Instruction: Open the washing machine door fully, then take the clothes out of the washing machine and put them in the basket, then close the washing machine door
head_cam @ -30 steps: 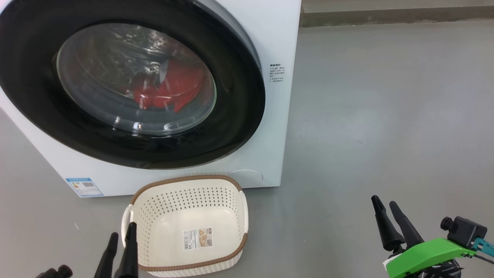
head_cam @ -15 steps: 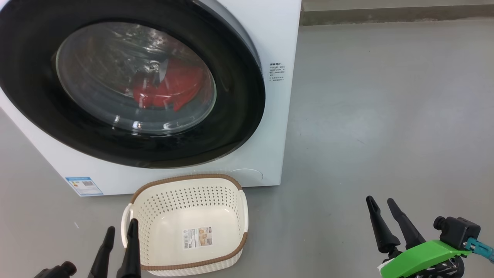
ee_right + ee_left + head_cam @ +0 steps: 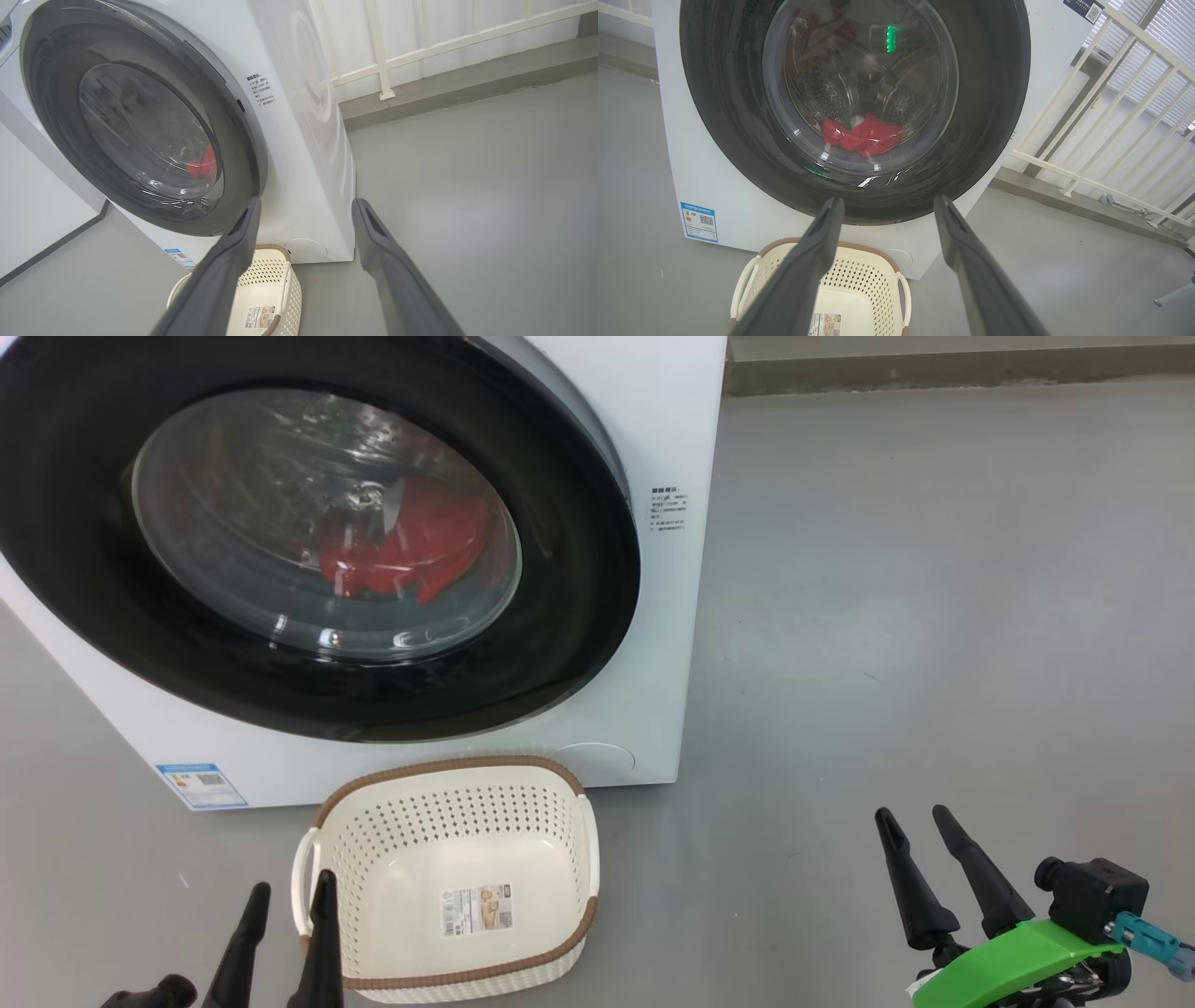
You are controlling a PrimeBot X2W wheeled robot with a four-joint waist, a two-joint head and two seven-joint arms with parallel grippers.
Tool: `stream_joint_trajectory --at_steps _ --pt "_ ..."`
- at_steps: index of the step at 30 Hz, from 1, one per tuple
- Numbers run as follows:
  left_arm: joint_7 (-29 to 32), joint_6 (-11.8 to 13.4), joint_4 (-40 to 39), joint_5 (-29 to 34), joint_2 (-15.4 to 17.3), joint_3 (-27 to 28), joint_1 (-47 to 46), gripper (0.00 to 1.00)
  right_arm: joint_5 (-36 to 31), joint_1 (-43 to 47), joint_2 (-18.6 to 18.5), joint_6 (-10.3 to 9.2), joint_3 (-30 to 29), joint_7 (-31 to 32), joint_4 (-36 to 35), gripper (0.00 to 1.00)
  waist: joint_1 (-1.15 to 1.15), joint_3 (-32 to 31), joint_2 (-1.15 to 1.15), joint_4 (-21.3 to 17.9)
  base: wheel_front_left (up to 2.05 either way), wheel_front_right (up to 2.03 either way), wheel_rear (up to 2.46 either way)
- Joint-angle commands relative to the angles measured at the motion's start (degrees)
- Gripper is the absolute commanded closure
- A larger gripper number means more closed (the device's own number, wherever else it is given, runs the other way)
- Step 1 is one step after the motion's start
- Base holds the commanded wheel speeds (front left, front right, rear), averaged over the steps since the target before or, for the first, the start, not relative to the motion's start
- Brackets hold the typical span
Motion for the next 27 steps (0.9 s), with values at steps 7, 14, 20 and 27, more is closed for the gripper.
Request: stream_joint_trajectory --at_steps 7,14,20,27 --pt "-2.01 0.45 -2.3 6.19 0.94 1.6 -0.13 0.0 -5.3 -0.64 -1.11 0.03 0.5 -2.0 -2.36 0.0 0.0 0.18 0.0 -0.03 0.0 0.0 0.0" --pt "-3.02 0.29 -2.3 9.51 0.98 1.54 0.27 0.0 -8.7 -0.24 -0.71 0.03 -0.79 -3.01 -2.83 0.0 0.0 0.33 0.0 -0.14 0.0 0.0 0.0" --pt "-4.04 -0.02 -2.16 12.73 1.03 1.19 0.55 0.0 -12.37 0.29 -0.31 0.03 -2.29 -4.03 -3.37 0.0 0.0 0.68 0.0 -0.27 0.0 0.0 0.0" --pt "-4.91 -0.31 -2.2 15.33 1.07 1.18 0.4 0.0 -15.34 0.72 -0.15 0.03 -3.78 -4.89 -3.98 0.0 0.0 1.29 0.0 -0.32 0.0 0.0 0.0"
